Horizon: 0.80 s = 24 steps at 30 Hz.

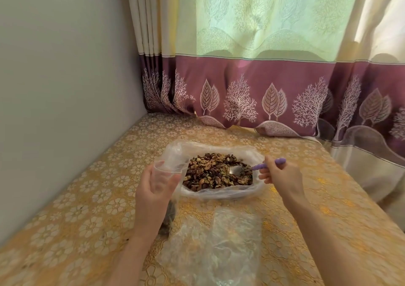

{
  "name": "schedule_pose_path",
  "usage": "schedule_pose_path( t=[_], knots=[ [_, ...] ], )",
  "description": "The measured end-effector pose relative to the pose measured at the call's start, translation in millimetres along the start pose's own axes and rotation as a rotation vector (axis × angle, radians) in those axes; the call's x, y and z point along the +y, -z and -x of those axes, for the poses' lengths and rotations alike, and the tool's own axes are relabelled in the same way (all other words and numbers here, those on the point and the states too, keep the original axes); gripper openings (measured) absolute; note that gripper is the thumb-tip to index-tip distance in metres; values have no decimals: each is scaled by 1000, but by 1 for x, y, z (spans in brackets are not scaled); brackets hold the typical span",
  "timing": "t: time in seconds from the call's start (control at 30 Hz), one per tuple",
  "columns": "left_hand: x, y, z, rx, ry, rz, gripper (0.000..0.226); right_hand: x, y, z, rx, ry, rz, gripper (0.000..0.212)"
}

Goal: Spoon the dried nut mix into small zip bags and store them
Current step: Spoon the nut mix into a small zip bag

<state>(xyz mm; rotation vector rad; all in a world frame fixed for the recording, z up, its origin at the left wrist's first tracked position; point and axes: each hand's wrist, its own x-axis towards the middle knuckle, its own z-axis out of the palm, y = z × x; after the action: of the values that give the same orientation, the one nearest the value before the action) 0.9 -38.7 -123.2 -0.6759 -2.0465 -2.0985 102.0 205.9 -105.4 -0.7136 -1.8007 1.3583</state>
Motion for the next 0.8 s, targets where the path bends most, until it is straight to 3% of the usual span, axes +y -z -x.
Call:
schedule_pose_path(
  t=[0.13, 0.4, 0.8],
  knots=[
    [0, 0, 0, -2, -6, 3, 44, 11, -12, -2, -35, -157, -159, 34],
    [-3, 0, -1, -4, -24, 1, 51, 10, -28, -1, -41, -255, -300, 31],
    [-4, -1, -1, 0, -29, -17, 49, -1, -4, -1, 70, -171, -356, 34]
  ],
)
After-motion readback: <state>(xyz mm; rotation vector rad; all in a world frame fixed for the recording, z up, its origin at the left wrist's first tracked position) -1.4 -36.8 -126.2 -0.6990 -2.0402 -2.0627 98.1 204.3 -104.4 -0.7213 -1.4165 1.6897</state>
